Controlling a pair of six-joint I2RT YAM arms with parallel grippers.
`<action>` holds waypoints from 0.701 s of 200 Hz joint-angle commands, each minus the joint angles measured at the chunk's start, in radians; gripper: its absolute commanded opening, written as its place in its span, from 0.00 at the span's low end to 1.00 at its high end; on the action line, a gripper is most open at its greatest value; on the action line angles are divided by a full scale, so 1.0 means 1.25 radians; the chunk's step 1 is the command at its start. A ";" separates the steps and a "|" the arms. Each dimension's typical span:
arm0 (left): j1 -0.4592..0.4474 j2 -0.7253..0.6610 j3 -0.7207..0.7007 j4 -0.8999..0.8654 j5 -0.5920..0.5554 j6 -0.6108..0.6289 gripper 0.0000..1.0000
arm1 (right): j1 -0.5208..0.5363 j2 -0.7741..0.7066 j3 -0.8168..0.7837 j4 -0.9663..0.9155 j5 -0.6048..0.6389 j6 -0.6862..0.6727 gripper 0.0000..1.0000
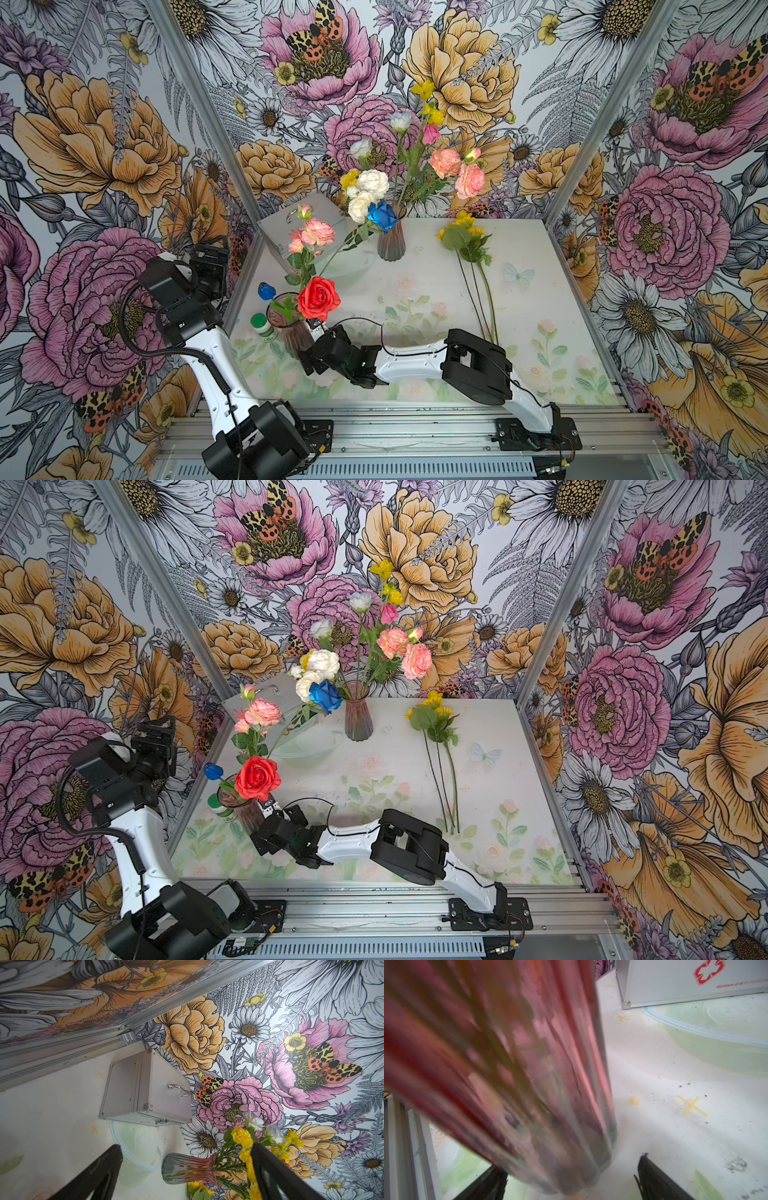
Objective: Pick out yellow flowers from the vase
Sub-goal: Move the vase to the center of the board.
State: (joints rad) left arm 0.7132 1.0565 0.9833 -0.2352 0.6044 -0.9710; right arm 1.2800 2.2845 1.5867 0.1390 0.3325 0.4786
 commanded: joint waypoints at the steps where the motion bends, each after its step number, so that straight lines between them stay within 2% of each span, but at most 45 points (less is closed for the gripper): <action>1: 0.013 -0.011 0.028 0.003 0.022 -0.006 0.99 | -0.025 0.034 0.042 -0.028 0.040 0.014 0.97; 87: 0.037 -0.003 0.049 0.002 0.024 0.003 0.99 | -0.080 0.085 0.126 -0.074 0.000 -0.005 0.97; 140: 0.035 -0.014 0.041 0.002 0.027 0.005 0.99 | -0.092 0.140 0.232 -0.127 -0.029 -0.038 0.96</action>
State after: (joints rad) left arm 0.7513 1.0569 1.0267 -0.2352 0.6125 -0.9707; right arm 1.1732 2.4142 1.8107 0.0315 0.3145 0.4644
